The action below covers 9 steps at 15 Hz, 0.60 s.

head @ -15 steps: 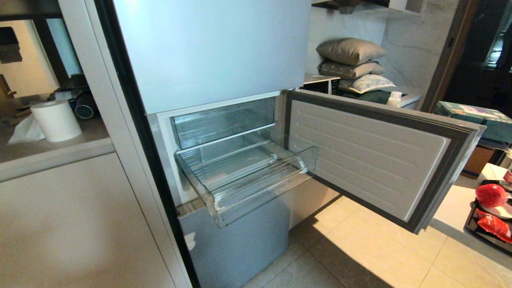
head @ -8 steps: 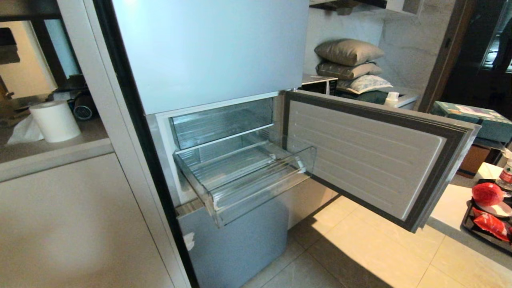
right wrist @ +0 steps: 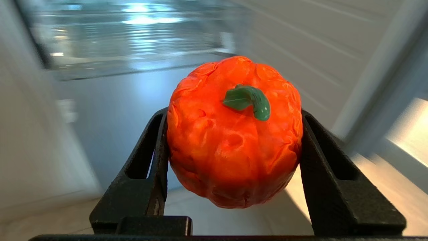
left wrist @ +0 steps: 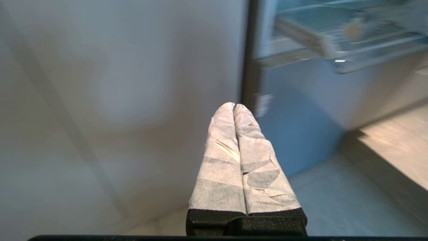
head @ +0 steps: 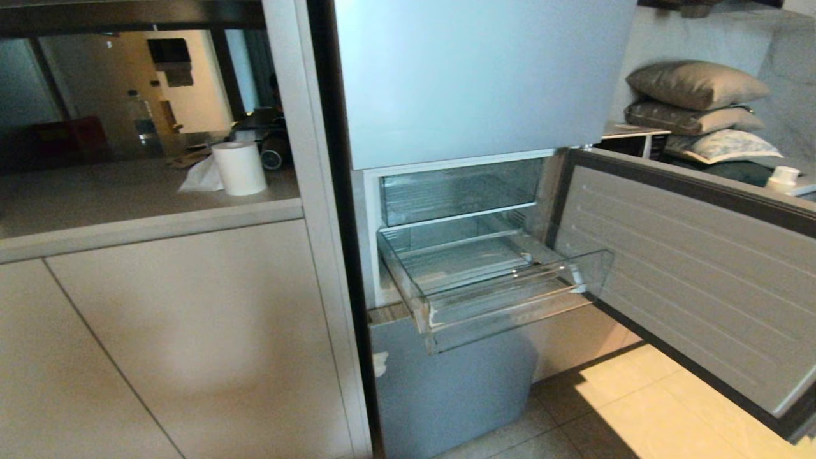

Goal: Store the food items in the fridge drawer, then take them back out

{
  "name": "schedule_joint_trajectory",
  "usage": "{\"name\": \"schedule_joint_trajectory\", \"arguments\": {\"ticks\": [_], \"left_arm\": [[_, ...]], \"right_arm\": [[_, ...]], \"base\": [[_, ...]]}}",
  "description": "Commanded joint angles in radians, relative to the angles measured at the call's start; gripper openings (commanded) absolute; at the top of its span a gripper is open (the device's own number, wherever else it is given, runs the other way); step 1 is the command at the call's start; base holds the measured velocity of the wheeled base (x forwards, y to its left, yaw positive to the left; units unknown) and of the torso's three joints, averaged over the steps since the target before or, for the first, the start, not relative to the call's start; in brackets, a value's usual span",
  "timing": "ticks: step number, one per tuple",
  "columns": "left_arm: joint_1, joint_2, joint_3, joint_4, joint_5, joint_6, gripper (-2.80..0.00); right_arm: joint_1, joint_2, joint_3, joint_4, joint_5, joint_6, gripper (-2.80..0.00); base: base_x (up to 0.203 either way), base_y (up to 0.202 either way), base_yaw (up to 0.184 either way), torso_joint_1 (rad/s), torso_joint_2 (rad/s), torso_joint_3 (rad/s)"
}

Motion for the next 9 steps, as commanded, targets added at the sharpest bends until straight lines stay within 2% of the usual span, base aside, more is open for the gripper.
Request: {"name": "schedule_joint_trajectory", "arguments": {"ticks": [1, 4, 9], "left_arm": [[0.000, 0.000, 0.000, 0.001, 0.000, 0.000, -2.80], [0.000, 0.000, 0.000, 0.001, 0.000, 0.000, -2.80], [0.000, 0.001, 0.000, 0.001, 0.000, 0.000, -2.80]], "right_arm": [[0.000, 0.002, 0.000, 0.002, 0.002, 0.002, -2.80], [0.000, 0.002, 0.000, 0.000, 0.002, 0.005, -2.80], [0.000, 0.002, 0.000, 0.002, 0.002, 0.003, -2.80]], "base": [[0.004, -0.012, 0.174, 0.002, 0.00, -0.002], [0.002, -0.003, 0.102, 0.002, 0.00, 0.002], [0.000, 0.000, 0.000, 0.000, 0.00, 0.000]]}}
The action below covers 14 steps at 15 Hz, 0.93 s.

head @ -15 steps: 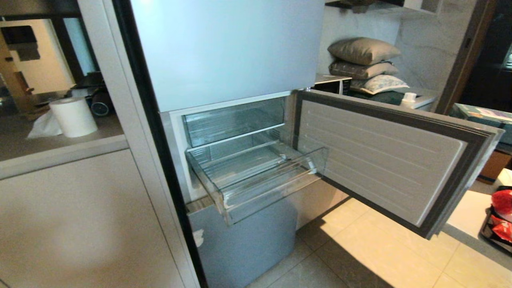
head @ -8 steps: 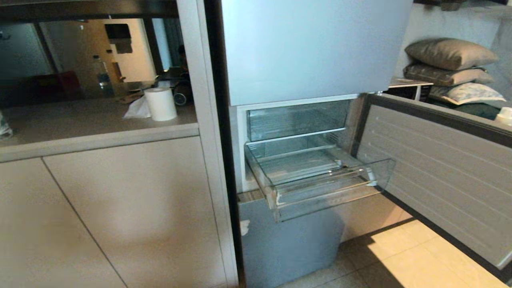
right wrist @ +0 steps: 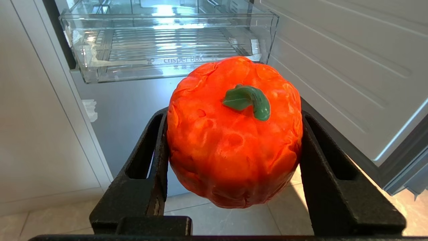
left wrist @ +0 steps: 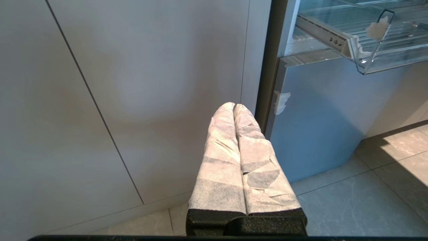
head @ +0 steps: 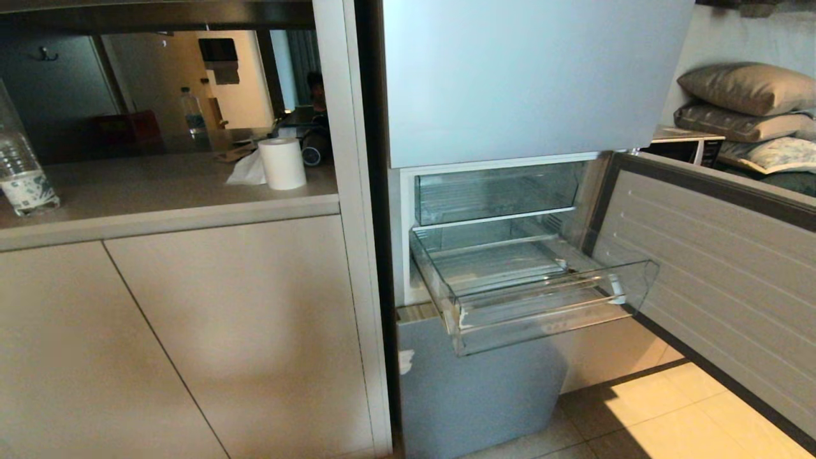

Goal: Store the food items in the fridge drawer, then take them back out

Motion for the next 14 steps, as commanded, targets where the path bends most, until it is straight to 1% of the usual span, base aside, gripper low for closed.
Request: {"name": "schedule_joint_trajectory", "arguments": {"ticks": [1, 4, 10, 12, 14], "left_arm": [[0.000, 0.000, 0.000, 0.001, 0.000, 0.000, -2.80], [0.000, 0.000, 0.000, 0.001, 0.000, 0.000, -2.80], [0.000, 0.000, 0.000, 0.001, 0.000, 0.000, -2.80], [0.000, 0.002, 0.000, -0.004, 0.000, -0.002, -2.80], [0.000, 0.000, 0.000, -0.004, 0.000, -0.002, -2.80]], "right_arm": [[0.000, 0.002, 0.000, 0.000, -0.002, 0.003, -2.80], [0.000, 0.002, 0.000, 0.000, 0.000, 0.003, -2.80], [0.000, 0.002, -0.004, -0.004, -0.005, -0.001, -2.80], [-0.001, 0.016, -0.060, 0.013, -0.003, 0.003, -2.80], [0.000, 0.110, -0.167, 0.058, 0.004, 0.008, -2.80]], "base": [[0.000, 0.000, 0.000, 0.000, 0.00, 0.000], [0.019, 0.000, -0.001, 0.002, 0.00, 0.002], [0.187, 0.000, -0.001, 0.003, 0.00, 0.004], [0.135, 0.000, 0.000, 0.017, 0.01, 0.000], [0.000, 0.000, 0.000, 0.000, 0.00, 0.000]]}}
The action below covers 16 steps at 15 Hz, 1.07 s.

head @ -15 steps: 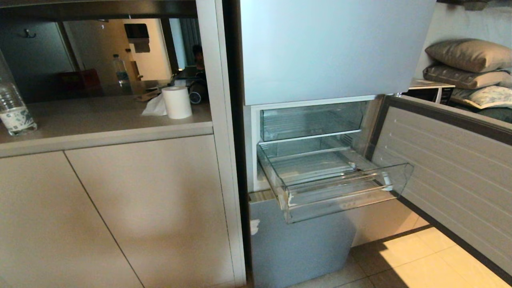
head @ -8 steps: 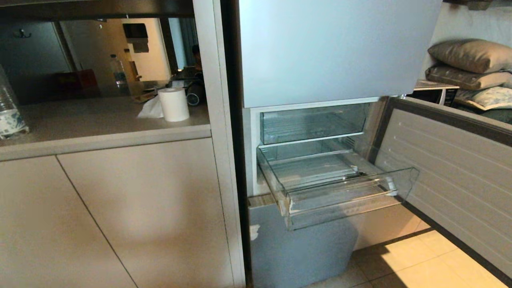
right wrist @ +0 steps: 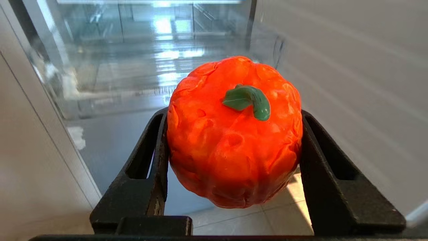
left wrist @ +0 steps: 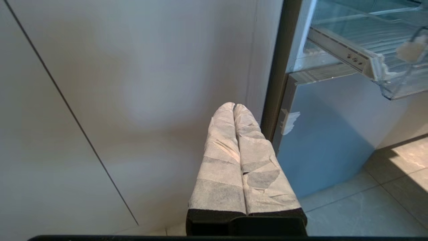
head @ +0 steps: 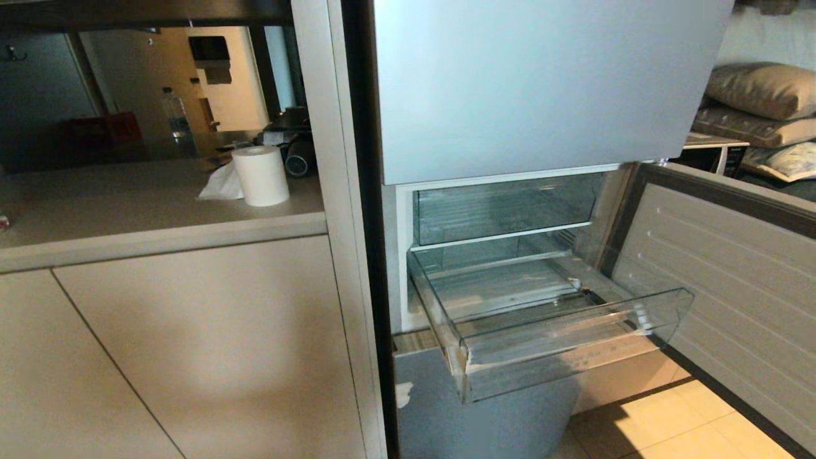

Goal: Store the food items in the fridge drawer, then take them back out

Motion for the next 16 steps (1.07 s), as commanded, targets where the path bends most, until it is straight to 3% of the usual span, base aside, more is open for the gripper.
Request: {"name": "schedule_joint_trajectory", "arguments": {"ticks": [1, 6, 9, 12, 16], "left_arm": [[0.000, 0.002, 0.000, 0.000, 0.001, -0.001, -2.80], [0.000, 0.000, 0.000, 0.000, 0.001, -0.001, -2.80], [0.000, 0.000, 0.000, 0.000, 0.001, -0.001, -2.80], [0.000, 0.002, 0.000, 0.000, 0.001, -0.001, -2.80], [0.000, 0.000, 0.000, -0.001, 0.001, -0.001, -2.80]], "right_arm": [[0.001, 0.181, -0.128, 0.028, 0.012, 0.006, -2.80], [0.006, 0.911, -0.479, 0.062, 0.159, 0.047, -2.80], [0.030, 1.305, -0.659, 0.016, 0.234, 0.069, -2.80], [0.067, 1.625, -0.779, -0.159, 0.258, 0.084, -2.80], [0.151, 1.846, -0.866, -0.437, 0.238, 0.149, -2.80]], "base": [[0.000, 0.000, 0.000, 0.000, 0.00, 0.000], [0.000, 0.000, 0.000, 0.000, 0.00, 0.000], [0.000, 0.000, 0.000, 0.000, 0.00, 0.000], [0.000, 0.000, 0.000, 0.000, 0.00, 0.000], [0.000, 0.000, 0.000, 0.000, 0.00, 0.000]]}}
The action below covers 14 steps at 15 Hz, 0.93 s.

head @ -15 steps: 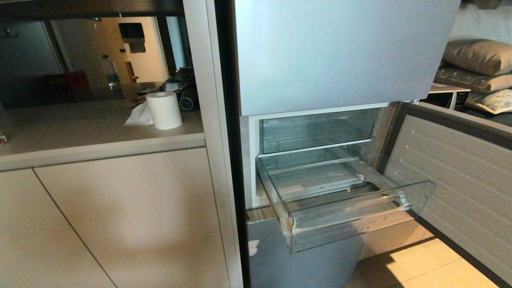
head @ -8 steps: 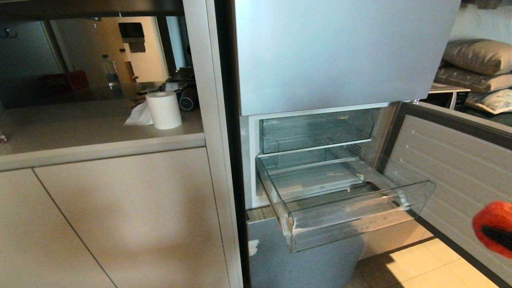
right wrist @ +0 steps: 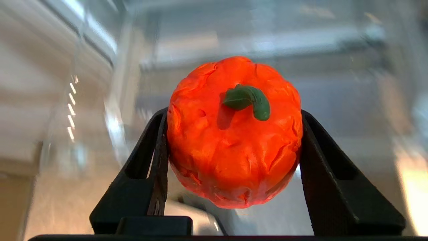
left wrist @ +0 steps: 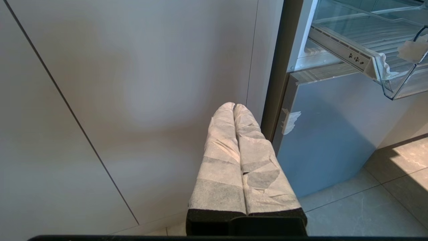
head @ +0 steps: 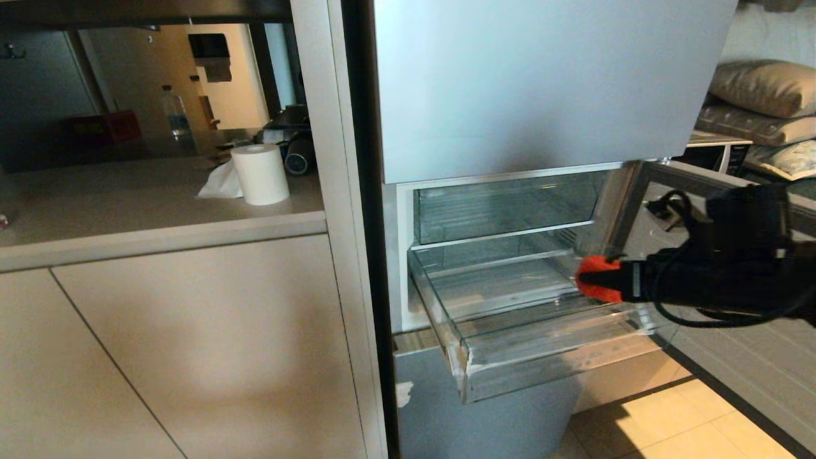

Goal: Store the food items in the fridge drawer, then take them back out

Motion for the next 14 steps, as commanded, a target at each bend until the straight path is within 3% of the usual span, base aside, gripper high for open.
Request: {"name": "schedule_joint_trajectory", "arguments": {"ticks": [1, 6, 12, 13, 14], "left_arm": [[0.000, 0.000, 0.000, 0.001, 0.000, 0.000, -2.80], [0.000, 0.000, 0.000, 0.001, 0.000, 0.000, -2.80], [0.000, 0.000, 0.000, 0.001, 0.000, 0.000, -2.80], [0.000, 0.000, 0.000, 0.001, 0.000, 0.000, -2.80], [0.000, 0.000, 0.000, 0.001, 0.000, 0.000, -2.80]], "right_arm": [[0.046, 0.186, -0.034, -0.150, -0.012, 0.043, -2.80], [0.131, 0.364, -0.051, -0.413, -0.196, 0.091, -2.80], [0.146, 0.462, -0.117, -0.465, -0.246, 0.090, -2.80], [0.146, 0.469, -0.127, -0.465, -0.257, 0.090, 0.00], [0.146, 0.481, -0.146, -0.465, -0.281, 0.090, 0.00]], "base": [[0.000, 0.000, 0.000, 0.000, 0.00, 0.000], [0.000, 0.000, 0.000, 0.000, 0.00, 0.000], [0.000, 0.000, 0.000, 0.000, 0.00, 0.000], [0.000, 0.000, 0.000, 0.000, 0.00, 0.000], [0.000, 0.000, 0.000, 0.000, 0.00, 0.000]]}}
